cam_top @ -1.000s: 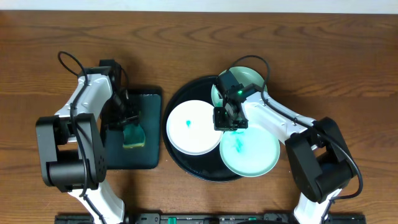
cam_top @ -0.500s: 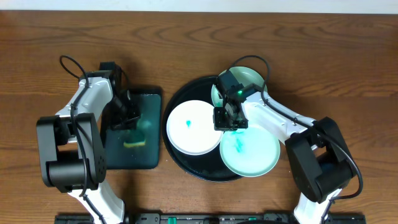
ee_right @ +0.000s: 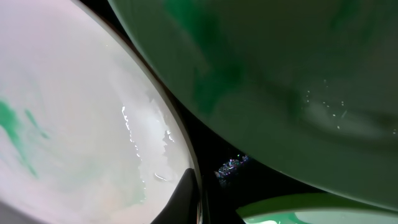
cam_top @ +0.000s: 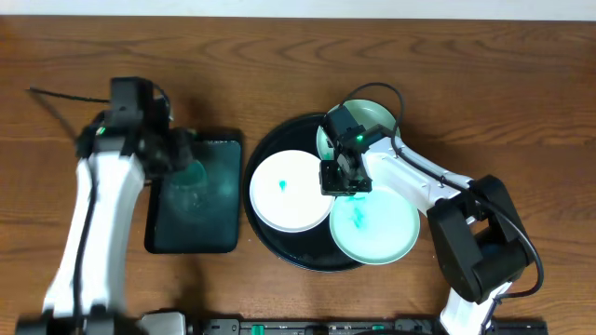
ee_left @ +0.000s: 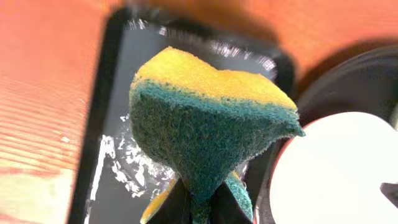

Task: Clean dirty plates on tray and stack at the side
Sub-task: 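Lift the sponge with the left gripper out of the water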

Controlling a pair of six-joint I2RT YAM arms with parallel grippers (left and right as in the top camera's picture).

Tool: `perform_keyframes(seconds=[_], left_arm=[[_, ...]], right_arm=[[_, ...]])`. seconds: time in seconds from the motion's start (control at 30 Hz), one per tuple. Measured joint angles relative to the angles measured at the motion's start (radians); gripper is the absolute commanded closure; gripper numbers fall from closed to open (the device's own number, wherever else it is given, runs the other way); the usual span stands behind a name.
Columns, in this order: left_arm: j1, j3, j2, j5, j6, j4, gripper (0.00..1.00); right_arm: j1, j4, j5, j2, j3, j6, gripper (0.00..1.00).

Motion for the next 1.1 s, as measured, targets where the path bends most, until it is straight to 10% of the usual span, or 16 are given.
perform_keyframes(seconds=[0.4, 1.1], left_arm=[[0.0, 0.0, -0.313, -0.019, 0.062, 0.074, 0.93], [0.0, 0.0, -0.34, -0.022, 0.134, 0.123, 0.93]], right_arm=[[0.0, 0.0, 0.0, 0.0, 0.0, 0.0, 0.99], [0.0, 0.005, 0.001, 0.0, 0.0, 0.0, 0.99]])
